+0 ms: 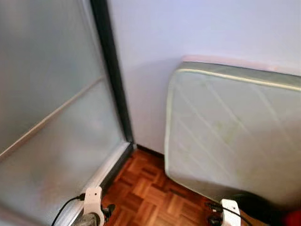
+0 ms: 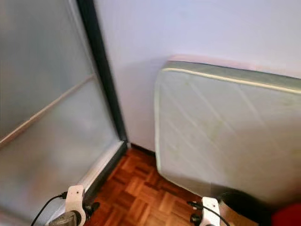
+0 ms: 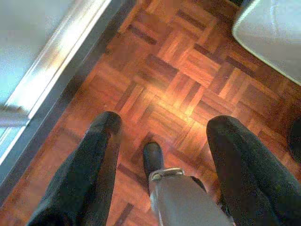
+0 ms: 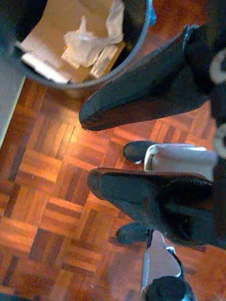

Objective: Clean up the room

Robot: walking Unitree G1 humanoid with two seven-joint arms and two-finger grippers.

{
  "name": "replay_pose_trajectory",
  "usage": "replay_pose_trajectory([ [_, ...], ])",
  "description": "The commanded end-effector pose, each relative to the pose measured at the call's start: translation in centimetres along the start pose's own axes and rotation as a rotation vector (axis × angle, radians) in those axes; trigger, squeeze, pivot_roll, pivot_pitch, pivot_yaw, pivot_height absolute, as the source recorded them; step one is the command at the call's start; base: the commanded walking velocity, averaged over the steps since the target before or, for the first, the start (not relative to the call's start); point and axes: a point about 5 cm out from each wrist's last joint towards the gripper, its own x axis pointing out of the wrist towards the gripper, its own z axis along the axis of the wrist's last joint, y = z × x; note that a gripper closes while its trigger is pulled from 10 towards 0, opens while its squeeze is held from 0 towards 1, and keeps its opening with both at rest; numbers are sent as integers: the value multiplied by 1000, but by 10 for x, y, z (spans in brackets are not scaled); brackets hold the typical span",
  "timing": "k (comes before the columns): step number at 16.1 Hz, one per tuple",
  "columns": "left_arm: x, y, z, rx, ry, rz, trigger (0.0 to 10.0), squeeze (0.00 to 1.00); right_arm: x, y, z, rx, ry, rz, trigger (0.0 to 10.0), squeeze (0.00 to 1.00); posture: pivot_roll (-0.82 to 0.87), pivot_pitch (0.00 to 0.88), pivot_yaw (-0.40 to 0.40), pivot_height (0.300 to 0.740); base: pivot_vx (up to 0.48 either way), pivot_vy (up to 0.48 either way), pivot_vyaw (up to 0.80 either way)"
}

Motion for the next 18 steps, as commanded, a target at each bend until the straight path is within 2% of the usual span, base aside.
replay_pose_trajectory([
  [1, -1, 4, -2, 3, 10, 13, 10000, 0, 0, 2, -2, -3, 8, 8, 10000, 0, -80, 0, 43, 740, 0, 0, -781],
  [5, -1, 5, 0, 31, -23, 25, 10000, 0, 0, 2, -2, -8, 13, 8, 10000, 0, -83, 0, 46, 740, 0, -112, -781],
  [6, -1, 6, 0, 26, -26, 33, 10000, 0, 0, 2, -2, -9, 13, 6, 10000, 0, -83, 0, 46, 740, 0, -480, -781],
  [8, -1, 5, 1, 0, -30, 23, 10000, 0, 0, 2, -2, -10, 11, 4, 10000, 0, -82, 0, 44, 740, 0, 0, -778],
  [18, -1, 4, 2, -17, -36, 30, 10000, 0, 1, 2, 0, -1, 9, 2, 10000, 0, -79, 0, 36, 740, 0, 0, -776],
])
